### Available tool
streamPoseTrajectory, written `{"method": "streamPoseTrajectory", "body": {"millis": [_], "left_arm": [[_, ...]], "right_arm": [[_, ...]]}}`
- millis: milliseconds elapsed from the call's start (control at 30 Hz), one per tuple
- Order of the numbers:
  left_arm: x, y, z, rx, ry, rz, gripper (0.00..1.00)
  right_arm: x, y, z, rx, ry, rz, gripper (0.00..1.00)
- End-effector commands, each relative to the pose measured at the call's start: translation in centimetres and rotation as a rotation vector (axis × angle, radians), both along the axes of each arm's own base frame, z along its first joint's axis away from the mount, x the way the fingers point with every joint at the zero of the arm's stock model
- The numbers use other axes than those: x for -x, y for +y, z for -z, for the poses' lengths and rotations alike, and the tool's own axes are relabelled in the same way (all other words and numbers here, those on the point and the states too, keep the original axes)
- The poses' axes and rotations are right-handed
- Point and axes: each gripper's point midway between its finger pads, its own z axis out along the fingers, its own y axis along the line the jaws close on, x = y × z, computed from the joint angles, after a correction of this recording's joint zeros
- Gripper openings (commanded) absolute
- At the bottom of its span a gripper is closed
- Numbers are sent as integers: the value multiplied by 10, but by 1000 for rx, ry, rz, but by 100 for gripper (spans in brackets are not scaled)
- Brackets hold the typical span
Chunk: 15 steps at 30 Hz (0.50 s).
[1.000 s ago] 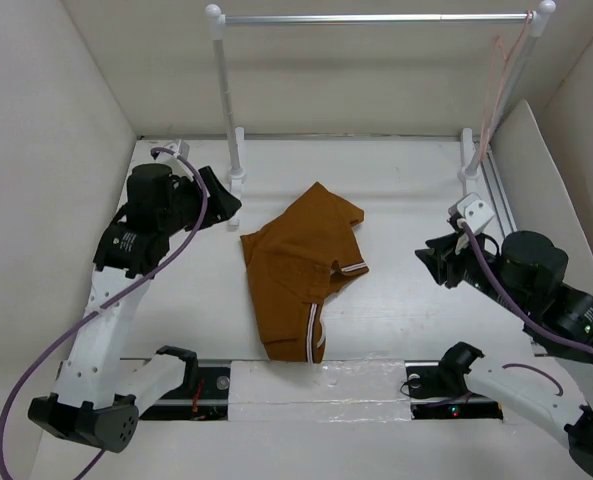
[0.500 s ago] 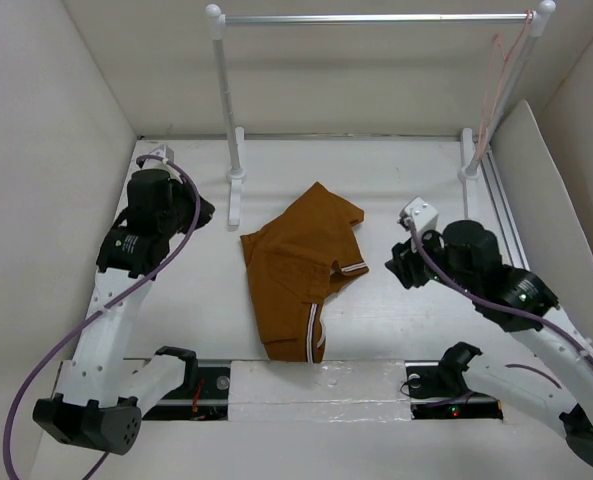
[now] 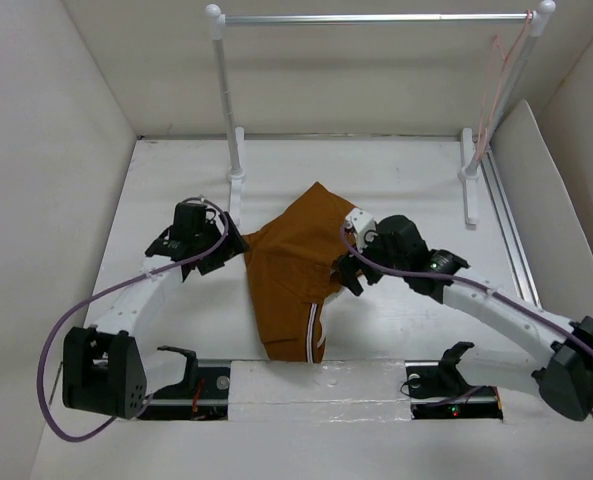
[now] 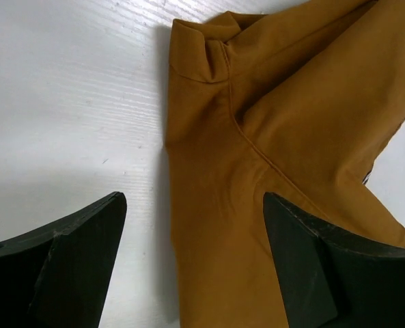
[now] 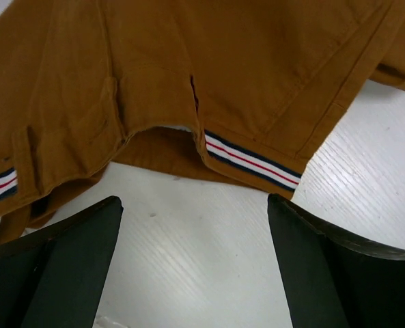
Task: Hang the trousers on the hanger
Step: Flatten out the trousers at the center of the board.
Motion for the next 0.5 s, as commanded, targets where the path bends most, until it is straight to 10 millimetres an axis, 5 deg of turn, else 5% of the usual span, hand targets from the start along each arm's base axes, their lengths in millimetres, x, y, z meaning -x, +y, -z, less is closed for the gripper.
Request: {"method": "streamPoseTrajectory", "body": {"millis": [0,100,167,467], "left_arm": [[-17,-17,8,94,-34,12,78],[-22,-24,23,141,2,21,78],[-23,-30,28,172,16,32,78],[-23,-27,25,167,-52,28,78]], "right_arm": [[-27,24,-11,-46,-78,-33,93],[-41,26,11,43,-21,-6,93],[-52,6,20,99,-9,98,93],[-52,-67,57,-171,78,305,88]]}}
